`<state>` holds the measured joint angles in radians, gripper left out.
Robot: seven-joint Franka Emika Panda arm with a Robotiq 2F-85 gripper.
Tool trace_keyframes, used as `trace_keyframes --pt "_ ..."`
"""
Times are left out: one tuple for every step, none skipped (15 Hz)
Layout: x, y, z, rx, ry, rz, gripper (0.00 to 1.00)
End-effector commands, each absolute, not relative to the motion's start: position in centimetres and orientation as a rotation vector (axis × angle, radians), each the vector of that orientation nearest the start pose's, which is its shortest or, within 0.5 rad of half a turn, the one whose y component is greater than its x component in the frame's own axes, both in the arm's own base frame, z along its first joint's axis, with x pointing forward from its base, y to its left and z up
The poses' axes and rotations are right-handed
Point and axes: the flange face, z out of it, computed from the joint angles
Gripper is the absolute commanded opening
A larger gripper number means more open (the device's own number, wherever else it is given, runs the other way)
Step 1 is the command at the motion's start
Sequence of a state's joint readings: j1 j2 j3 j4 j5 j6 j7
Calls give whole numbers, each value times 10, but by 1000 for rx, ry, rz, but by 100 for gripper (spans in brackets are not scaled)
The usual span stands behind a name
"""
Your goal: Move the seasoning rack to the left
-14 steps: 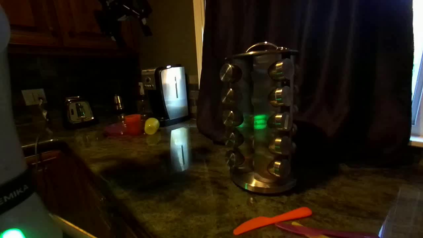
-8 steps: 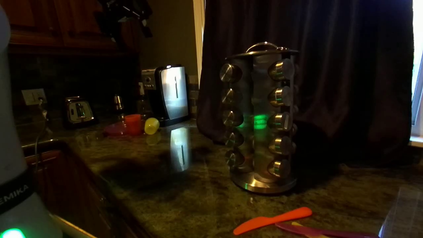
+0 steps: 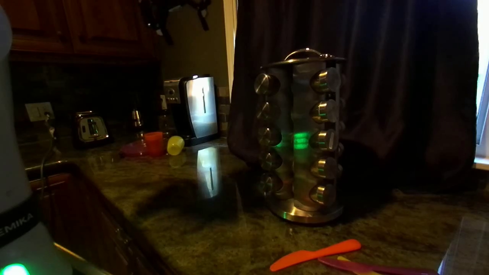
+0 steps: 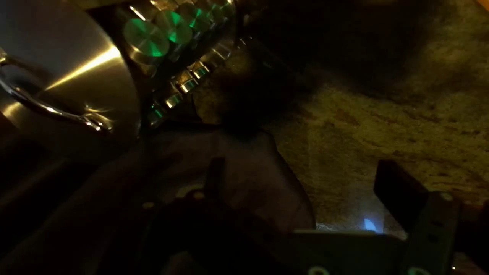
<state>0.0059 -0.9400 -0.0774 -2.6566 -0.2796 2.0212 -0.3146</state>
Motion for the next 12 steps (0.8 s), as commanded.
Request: trace_keyframes --pt "343 -99 551 -3221 -833 -302 100" --pt "352 -115 554 -3200 -912 -282 100" --pt "360 -130 558 -3183 -980 -248 100" --pt "367 -145 560 -3180 -1039 -200 100" --pt "373 -157 563 -3155 -1095 -157 100" --pt "378 -169 565 -3162 -1141 -100 100" --pt "382 -179 565 -3150 -1200 -51 100" --pt "387 -188 565 -3158 -1266 -8 100" --pt "391 -195 564 -3146 -1361 5 100" --pt "381 -180 564 -3164 -1233 -97 100" --pt "386 -187 564 -3157 -1281 -61 100" --pt "389 -190 563 -3152 -1305 -38 100"
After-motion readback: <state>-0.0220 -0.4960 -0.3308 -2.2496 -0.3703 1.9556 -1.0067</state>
